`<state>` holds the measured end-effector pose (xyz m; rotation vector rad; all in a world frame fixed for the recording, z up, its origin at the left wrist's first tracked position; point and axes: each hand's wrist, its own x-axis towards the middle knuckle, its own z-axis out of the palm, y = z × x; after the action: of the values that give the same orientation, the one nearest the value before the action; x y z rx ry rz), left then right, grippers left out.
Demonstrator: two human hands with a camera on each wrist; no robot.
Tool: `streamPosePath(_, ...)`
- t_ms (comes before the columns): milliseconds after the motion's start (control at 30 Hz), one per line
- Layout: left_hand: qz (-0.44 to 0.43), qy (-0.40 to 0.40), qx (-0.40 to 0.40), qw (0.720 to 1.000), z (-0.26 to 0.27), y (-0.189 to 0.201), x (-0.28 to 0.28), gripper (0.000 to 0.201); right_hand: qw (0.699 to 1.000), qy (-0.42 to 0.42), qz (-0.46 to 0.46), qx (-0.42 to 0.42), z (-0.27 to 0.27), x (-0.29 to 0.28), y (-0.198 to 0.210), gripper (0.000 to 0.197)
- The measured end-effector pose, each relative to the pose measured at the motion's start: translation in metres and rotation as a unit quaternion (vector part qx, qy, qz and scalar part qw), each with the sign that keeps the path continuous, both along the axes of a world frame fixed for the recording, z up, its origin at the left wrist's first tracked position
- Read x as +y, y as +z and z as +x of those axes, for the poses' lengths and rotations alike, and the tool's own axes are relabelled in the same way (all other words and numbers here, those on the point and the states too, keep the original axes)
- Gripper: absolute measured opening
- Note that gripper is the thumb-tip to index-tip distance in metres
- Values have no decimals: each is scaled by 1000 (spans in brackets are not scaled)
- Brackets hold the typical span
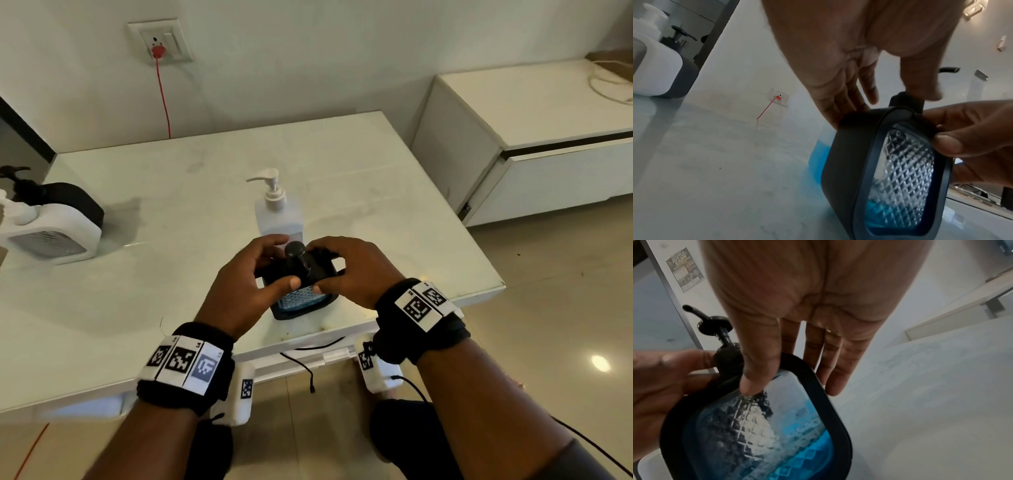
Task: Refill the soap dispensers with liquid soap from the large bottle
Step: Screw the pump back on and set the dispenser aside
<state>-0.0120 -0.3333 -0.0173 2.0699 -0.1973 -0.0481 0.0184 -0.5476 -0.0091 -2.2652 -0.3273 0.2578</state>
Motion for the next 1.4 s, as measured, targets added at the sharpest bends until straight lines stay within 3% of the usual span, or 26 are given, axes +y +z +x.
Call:
streamPosePath(233, 26, 75, -30, 996, 5, -10, -18, 48, 1000, 2, 9, -3, 2, 1, -2, 60)
streamPosePath(400, -16, -25, -15, 999, 8, -2, -3, 37, 1000, -2, 12, -12, 2, 1, -6, 61)
streamPosePath(467, -12, -35, -10, 999, 4, 0, -2, 45, 1000, 1, 16, -10, 2, 0, -7, 60)
streamPosePath(600, -6, 33, -7, 999, 2, -4, -16, 60, 1000, 3, 26, -15, 1, -1, -7, 58)
streamPosePath(733, 2, 81, -27, 996, 3, -12, -23, 45, 1000, 6, 27, -12, 2, -2, -8, 62)
streamPosePath(933, -19, -8, -48, 999, 4, -2, -17, 30, 999, 17, 40, -1, 7, -4, -9, 63)
streamPosePath(1100, -24, 64, -11, 998, 0, -6, -23, 54, 998, 23, 51, -3, 7, -6, -9, 58)
streamPosePath(1200, 0, 88, -29, 996, 2, -11, -26, 51, 998, 23, 50, -5, 7, -6, -9, 62)
streamPosePath(1300, -13, 41, -41, 998, 4, -7, -22, 32, 999, 25, 48, -4, 8, -6, -10, 63)
streamPosePath(1400, -14, -42, -46, 998, 5, 0, -11, 29, 998, 27, 53, 3, 9, -7, -11, 63)
